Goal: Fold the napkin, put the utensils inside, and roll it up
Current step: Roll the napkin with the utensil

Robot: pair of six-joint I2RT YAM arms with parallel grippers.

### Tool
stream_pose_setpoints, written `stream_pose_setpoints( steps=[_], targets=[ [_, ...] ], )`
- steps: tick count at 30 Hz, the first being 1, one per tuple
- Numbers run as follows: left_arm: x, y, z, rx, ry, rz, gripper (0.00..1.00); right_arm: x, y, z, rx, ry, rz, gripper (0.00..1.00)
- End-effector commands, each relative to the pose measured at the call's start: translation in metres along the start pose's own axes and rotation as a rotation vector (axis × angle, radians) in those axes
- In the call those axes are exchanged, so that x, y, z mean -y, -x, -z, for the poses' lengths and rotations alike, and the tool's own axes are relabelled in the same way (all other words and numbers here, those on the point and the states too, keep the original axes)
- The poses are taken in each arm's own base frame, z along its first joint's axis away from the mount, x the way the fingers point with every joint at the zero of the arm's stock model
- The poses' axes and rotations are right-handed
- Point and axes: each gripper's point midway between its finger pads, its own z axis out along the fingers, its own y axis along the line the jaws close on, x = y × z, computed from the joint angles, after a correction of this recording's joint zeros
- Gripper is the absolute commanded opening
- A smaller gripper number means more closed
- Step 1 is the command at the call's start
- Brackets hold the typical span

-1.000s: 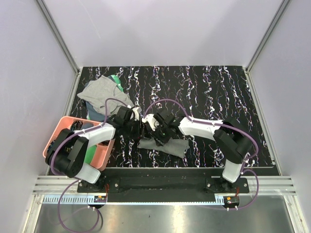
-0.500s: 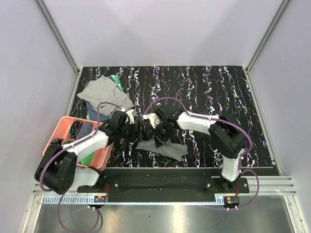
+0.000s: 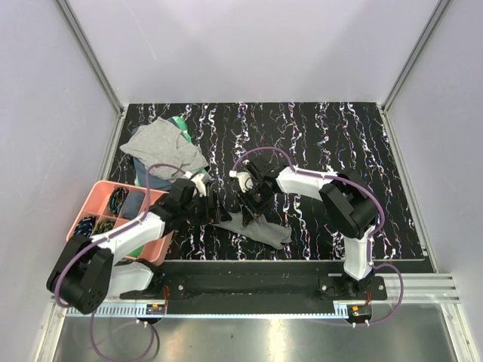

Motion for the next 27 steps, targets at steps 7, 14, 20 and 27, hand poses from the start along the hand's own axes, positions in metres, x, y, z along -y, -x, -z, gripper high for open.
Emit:
stream_pose_setpoints(
  steps=[7, 14, 20, 27],
  targets=[
    [0.011, 0.027, -0.005, 0.140, -0.054, -0.003, 0.83, 0.012, -0.013, -0.006, -0.053, -0.042, -0.044, 0.33],
    [0.017, 0.023, -0.016, 0.115, -0.112, -0.020, 0.63, 0.015, -0.011, -0.008, -0.055, -0.049, -0.045, 0.37],
    [0.007, 0.011, -0.025, 0.047, -0.082, -0.015, 0.33, 0.003, -0.006, 0.015, -0.007, -0.069, -0.043, 0.64],
    [0.009, 0.008, -0.020, 0.028, -0.097, -0.091, 0.31, -0.007, -0.015, 0.057, 0.084, -0.166, -0.062, 0.77]
  ],
)
